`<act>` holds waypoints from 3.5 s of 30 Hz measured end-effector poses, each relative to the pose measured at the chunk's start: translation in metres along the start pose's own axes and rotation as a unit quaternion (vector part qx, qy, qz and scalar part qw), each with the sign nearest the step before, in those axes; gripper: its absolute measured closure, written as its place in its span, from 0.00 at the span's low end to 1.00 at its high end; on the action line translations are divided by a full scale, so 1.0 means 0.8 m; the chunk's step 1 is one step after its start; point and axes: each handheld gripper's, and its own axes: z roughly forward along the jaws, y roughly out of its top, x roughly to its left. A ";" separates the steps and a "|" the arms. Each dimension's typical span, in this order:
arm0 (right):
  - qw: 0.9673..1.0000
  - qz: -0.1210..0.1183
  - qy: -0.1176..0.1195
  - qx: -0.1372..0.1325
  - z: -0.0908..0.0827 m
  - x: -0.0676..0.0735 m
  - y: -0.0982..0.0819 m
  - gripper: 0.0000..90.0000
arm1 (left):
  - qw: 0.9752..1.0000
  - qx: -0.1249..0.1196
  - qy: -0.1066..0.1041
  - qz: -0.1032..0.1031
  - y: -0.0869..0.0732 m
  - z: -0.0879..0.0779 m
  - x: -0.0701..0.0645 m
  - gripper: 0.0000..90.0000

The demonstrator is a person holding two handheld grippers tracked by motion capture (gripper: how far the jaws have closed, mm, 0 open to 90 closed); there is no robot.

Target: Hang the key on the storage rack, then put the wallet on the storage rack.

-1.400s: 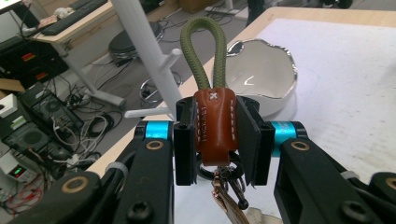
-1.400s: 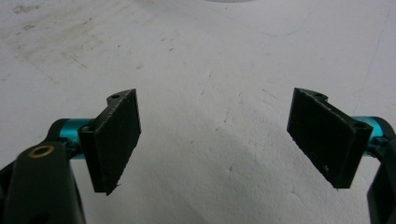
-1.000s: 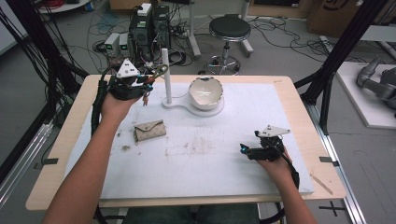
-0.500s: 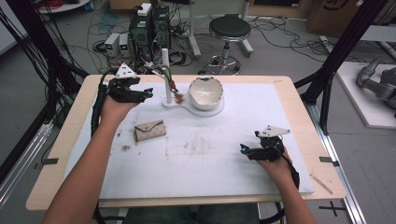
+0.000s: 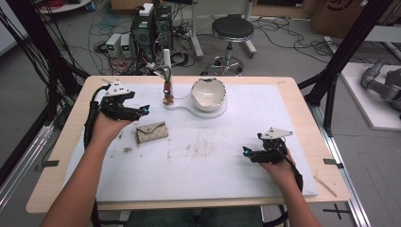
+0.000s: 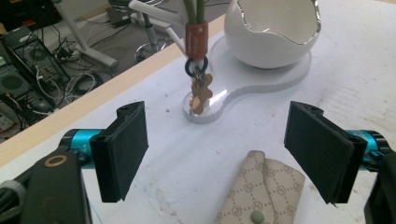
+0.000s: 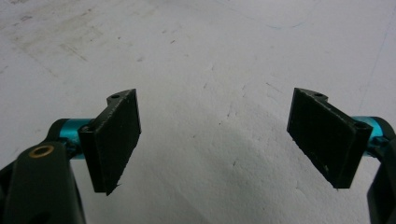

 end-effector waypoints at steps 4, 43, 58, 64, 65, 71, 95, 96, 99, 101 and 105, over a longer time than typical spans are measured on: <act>1.000 0.000 0.000 -0.001 -0.001 0.000 0.000 0.20 | 1.000 -0.003 -0.003 0.003 -0.013 -0.006 -0.007 0.23; 1.000 0.009 0.004 0.001 0.001 -0.008 -0.004 0.20 | 0.997 -0.044 -0.052 -0.021 -0.092 -0.023 -0.015 0.17; 1.000 0.003 0.003 0.001 -0.001 -0.006 -0.005 0.20 | 0.998 -0.020 -0.055 -0.016 -0.096 -0.011 -0.005 0.17; 1.000 0.004 0.003 0.004 0.000 -0.006 -0.006 0.20 | 0.997 -0.003 -0.071 -0.015 -0.100 0.009 -0.003 0.17; 1.000 0.004 0.003 0.005 0.001 -0.006 -0.006 0.20 | 0.997 0.002 -0.073 -0.014 -0.100 0.013 -0.003 0.17; 1.000 0.004 0.004 0.009 0.002 -0.003 -0.007 0.20 | 0.995 0.030 -0.094 0.014 -0.094 0.036 -0.002 0.17; 1.000 -0.001 0.005 0.018 0.004 -0.001 -0.010 0.20 | 0.985 0.104 -0.129 0.039 -0.116 0.073 -0.004 0.19; 1.000 -0.002 0.005 0.017 0.004 -0.001 -0.010 0.20 | 0.985 0.104 -0.129 0.041 -0.116 0.073 -0.004 0.20; 1.000 -0.002 0.004 0.016 0.003 -0.001 -0.011 0.20 | 0.985 0.101 -0.134 0.040 -0.116 0.072 -0.004 0.23; 1.000 -0.001 0.004 0.018 0.002 0.000 -0.011 0.20 | 0.984 0.099 -0.139 0.044 -0.117 0.071 -0.003 0.26; 1.000 -0.001 0.003 0.017 0.002 0.000 -0.011 0.20 | 0.983 0.095 -0.150 0.045 -0.118 0.068 0.000 0.34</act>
